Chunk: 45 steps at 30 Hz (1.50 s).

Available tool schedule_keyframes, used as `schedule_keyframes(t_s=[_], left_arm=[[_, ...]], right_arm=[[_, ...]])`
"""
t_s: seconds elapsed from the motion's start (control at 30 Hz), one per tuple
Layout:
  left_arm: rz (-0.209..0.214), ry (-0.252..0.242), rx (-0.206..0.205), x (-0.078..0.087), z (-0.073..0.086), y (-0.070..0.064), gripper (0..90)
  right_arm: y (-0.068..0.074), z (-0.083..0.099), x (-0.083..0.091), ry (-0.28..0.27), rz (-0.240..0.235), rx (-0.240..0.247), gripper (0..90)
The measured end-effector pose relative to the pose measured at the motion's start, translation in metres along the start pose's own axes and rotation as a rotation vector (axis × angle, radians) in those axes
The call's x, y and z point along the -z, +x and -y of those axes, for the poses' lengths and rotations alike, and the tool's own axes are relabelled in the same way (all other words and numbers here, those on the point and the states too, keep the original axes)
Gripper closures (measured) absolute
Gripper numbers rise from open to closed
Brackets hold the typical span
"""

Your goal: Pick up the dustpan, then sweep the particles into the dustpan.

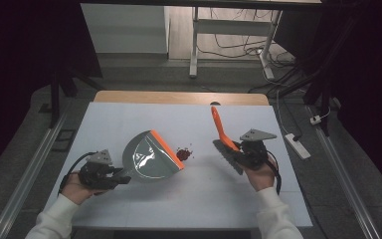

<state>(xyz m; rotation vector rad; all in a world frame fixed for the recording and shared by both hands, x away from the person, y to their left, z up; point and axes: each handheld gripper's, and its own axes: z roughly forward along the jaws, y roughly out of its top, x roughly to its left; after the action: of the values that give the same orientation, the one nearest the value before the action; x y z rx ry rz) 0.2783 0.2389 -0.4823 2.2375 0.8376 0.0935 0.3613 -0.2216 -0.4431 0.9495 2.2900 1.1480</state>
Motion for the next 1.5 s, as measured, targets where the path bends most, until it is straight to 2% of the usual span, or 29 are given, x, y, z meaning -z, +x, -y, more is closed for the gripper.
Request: schedule_keyframes(t_s=[0.23,0.53,0.8,0.97,1.33,1.5], left_arm=[[0.017,0.025,0.004,0.001,0.001,0.002,61.7],[0.029,0.062,-0.008,-0.003,0.001,0.0,61.7],[0.04,0.1,-0.007,-0.009,0.001,0.0,61.6],[0.044,0.114,-0.006,-0.01,0.001,0.0,61.6],[0.08,0.149,-0.004,-0.022,-0.003,0.001,61.6],[0.098,0.145,0.011,-0.026,-0.003,0.002,61.6]], right_arm=[[0.002,-0.003,-0.004,-0.005,0.0,0.003,70.5],[0.01,-0.018,-0.024,-0.001,-0.014,0.027,70.5],[0.009,-0.021,-0.038,0.01,-0.011,0.029,70.5],[0.009,-0.027,-0.051,0.011,-0.015,0.026,70.5],[0.015,-0.042,-0.088,0.044,-0.018,0.079,70.5],[0.018,-0.043,-0.1,0.061,-0.023,0.094,70.5]])
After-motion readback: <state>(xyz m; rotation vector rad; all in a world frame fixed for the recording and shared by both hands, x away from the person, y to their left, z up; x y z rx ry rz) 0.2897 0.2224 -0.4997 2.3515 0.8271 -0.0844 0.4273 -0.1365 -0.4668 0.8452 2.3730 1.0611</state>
